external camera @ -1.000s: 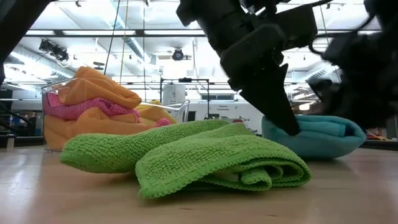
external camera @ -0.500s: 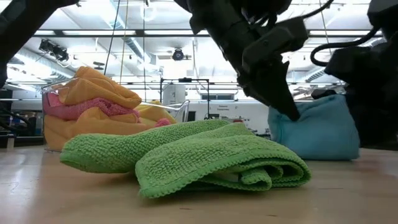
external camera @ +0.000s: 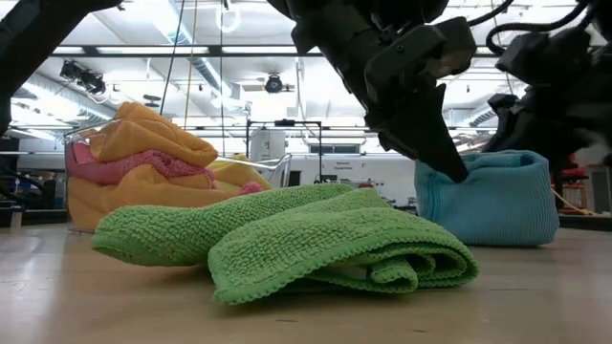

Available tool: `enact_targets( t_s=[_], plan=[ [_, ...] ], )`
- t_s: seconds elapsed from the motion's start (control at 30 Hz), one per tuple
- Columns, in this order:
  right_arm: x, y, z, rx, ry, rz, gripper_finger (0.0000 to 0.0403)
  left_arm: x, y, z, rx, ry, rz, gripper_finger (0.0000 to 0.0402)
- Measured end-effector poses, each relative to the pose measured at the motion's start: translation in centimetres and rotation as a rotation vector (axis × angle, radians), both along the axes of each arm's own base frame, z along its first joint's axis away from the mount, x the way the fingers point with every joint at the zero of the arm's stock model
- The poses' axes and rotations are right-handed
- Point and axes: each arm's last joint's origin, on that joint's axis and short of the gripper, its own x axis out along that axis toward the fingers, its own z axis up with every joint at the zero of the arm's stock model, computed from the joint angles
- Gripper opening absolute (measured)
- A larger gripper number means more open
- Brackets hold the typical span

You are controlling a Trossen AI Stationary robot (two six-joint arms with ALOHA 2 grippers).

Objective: Fold microfiber towels
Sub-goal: Fold the blue microfiber towel

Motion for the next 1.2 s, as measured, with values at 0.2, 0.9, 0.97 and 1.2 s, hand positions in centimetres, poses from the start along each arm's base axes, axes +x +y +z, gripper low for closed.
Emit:
enact_targets(
  t_s=[0.2,0.9,0.97,1.2],
  plan=[
    [0.0,-2.7,-0.2,-0.043,0.050,-0.182,0.0053,0.0,-0.3,0.0,0.001,0.000,-0.007,0.0022],
    [-0.5,-6.0,-3.2,0.227,0.209,-0.308,0.0048,0.5,1.6,0.2,0.004,-0.038,0.026,0.0031],
    [-0.5,-5.8,-3.2,0.229,0.210,-0.294,0.0048,0.5,2.0,0.2,0.004,-0.043,0.035,0.0039],
    [-0.5,-5.5,-3.2,0.234,0.216,-0.269,0.0048,0.8,3.7,0.3,0.004,-0.057,0.070,0.0034]
  ],
)
